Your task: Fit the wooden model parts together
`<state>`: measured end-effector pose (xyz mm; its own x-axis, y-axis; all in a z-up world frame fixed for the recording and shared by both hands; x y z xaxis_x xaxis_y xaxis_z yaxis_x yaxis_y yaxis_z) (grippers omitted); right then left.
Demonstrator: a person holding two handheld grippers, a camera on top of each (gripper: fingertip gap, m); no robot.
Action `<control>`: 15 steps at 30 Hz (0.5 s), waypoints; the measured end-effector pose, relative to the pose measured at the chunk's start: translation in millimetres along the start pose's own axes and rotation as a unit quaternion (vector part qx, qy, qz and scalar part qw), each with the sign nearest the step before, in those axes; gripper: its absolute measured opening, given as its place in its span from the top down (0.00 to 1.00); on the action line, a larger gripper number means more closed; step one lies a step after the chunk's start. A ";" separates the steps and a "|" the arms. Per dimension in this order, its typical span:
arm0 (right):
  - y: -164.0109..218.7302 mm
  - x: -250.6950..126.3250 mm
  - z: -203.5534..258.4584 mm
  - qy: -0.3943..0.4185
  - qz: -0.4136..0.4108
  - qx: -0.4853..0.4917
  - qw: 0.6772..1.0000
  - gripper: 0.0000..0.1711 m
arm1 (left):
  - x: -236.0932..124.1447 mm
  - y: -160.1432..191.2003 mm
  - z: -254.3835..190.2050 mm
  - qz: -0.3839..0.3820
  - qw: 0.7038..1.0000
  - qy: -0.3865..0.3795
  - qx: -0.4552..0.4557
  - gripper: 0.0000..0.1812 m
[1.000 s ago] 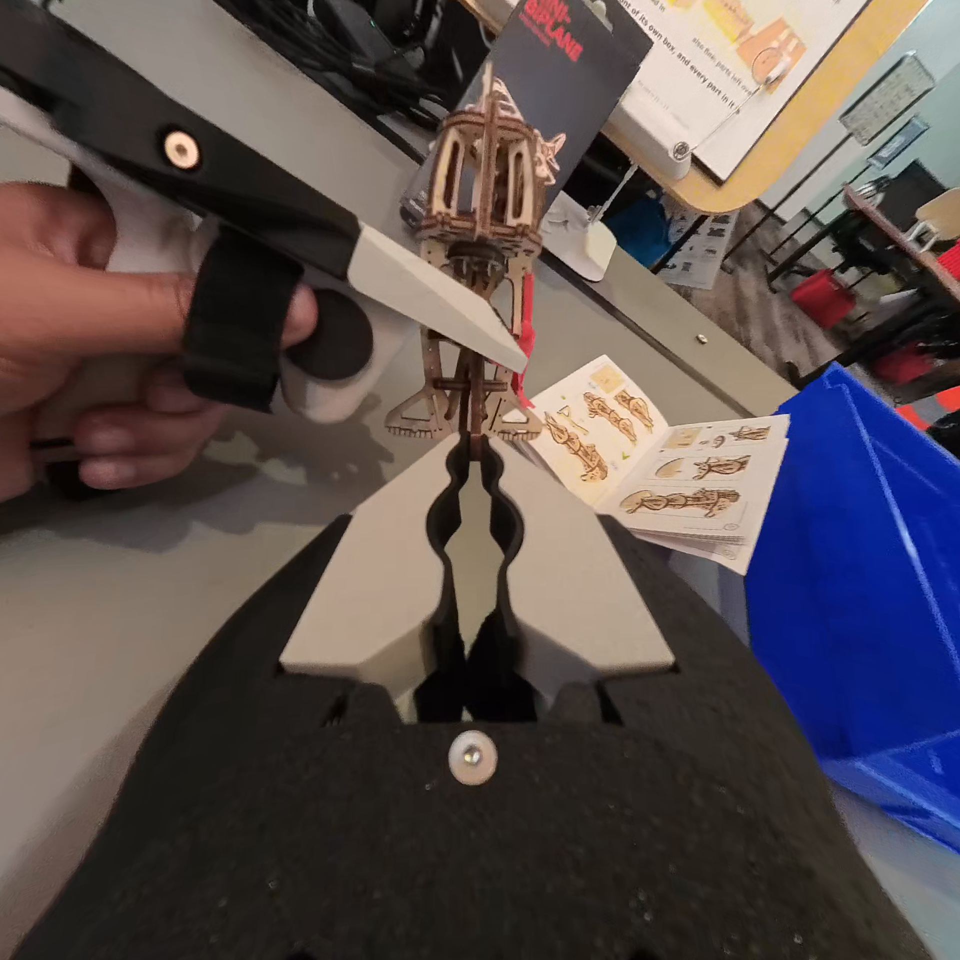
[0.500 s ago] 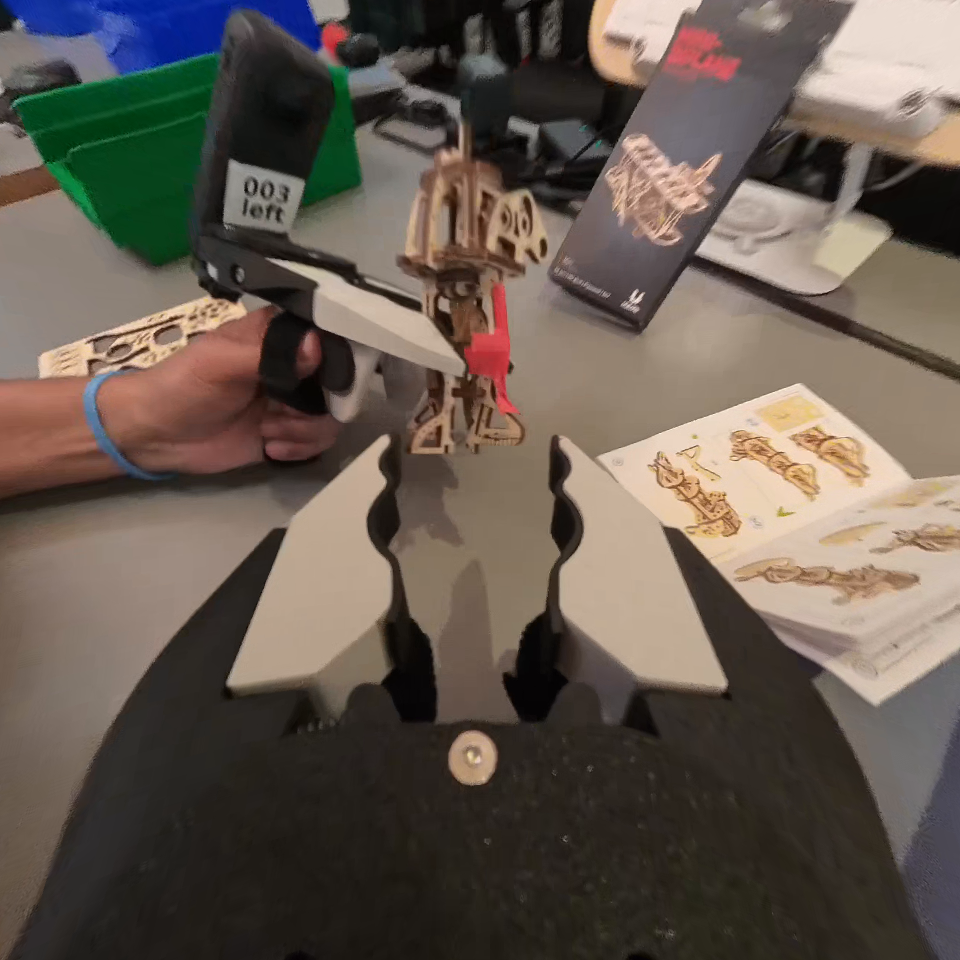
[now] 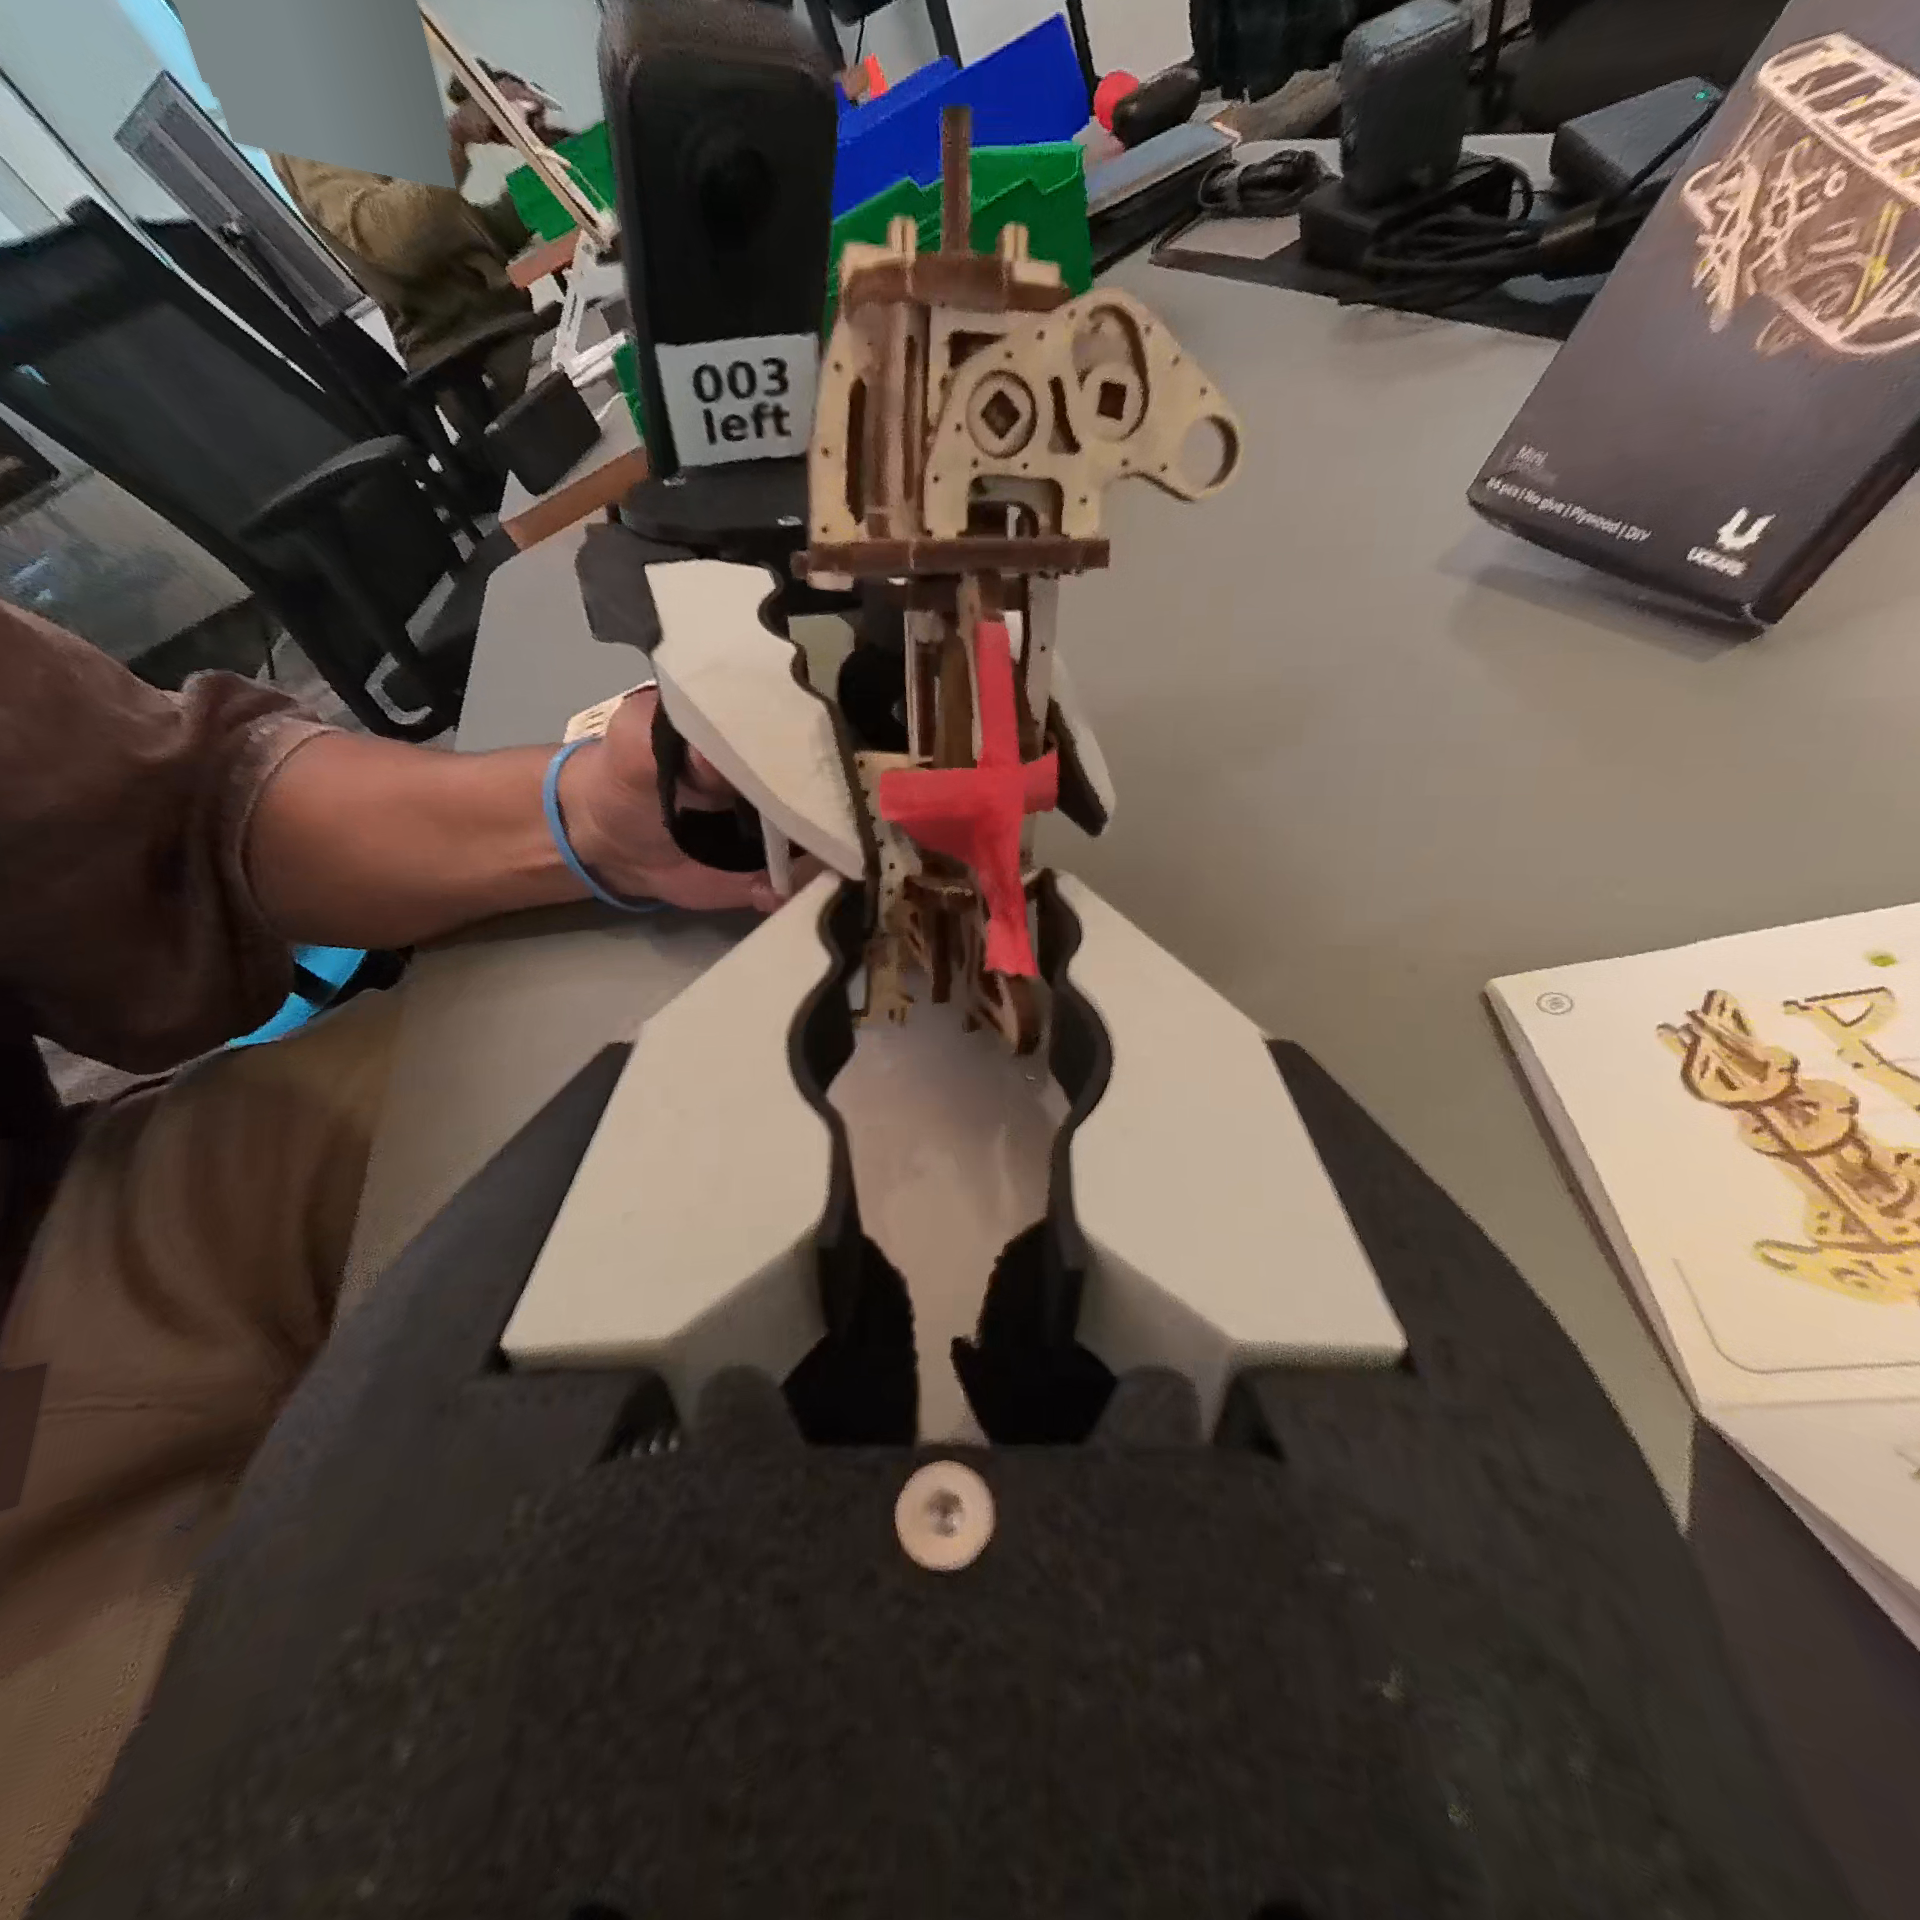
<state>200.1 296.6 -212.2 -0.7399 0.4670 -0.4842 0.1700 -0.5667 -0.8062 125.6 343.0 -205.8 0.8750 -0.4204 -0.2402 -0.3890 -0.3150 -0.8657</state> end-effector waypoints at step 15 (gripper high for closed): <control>2.8 -0.3 -0.2 0.005 -0.007 0.012 1.000 0.84 | 2.1 1.1 -1.5 0.000 1.000 0.003 0.018 0.81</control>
<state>201.0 295.0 -214.4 -0.7355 0.4816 -0.4766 0.1446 -0.5756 -0.8049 126.5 340.5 -206.6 0.8732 -0.4252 -0.2381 -0.3787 -0.2846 -0.8807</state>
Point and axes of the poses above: each gripper's, where its closed fingertips meet, x out along the fingers, y out of its underside, z = x × y across the jaws, the point moved 6 cm from there along -x, back along the fingers, and after that the axes turned 13 degrees about z, right-handed, at the moved point
